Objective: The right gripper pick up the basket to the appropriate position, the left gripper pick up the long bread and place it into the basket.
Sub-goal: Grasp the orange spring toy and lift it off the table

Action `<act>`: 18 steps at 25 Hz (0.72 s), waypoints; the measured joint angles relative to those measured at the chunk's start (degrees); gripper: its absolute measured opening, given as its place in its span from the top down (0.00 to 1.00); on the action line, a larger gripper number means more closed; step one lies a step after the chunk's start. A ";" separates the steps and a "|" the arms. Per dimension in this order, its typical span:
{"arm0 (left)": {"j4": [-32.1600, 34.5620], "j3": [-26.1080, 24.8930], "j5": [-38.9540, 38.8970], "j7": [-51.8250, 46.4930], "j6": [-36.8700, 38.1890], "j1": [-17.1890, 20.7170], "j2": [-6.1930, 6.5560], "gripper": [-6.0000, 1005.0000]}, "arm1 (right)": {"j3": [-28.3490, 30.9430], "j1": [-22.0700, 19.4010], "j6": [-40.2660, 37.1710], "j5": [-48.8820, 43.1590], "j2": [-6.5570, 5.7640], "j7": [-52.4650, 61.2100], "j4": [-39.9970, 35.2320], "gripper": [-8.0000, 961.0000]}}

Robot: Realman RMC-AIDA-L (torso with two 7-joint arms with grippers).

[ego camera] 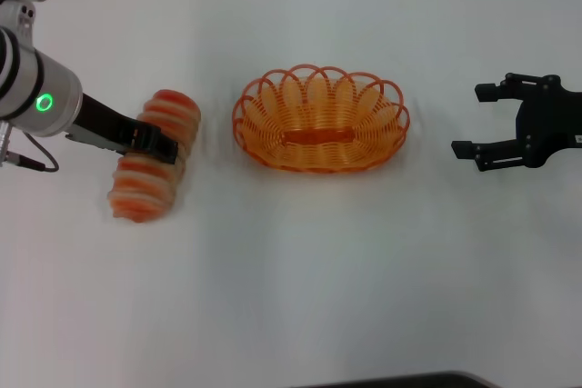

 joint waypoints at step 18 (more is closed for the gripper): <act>0.36 0.00 -0.02 0.04 0.23 -0.21 0.10 0.51 | 0.20 -0.03 -0.02 0.00 0.11 0.26 -0.75 0.00</act>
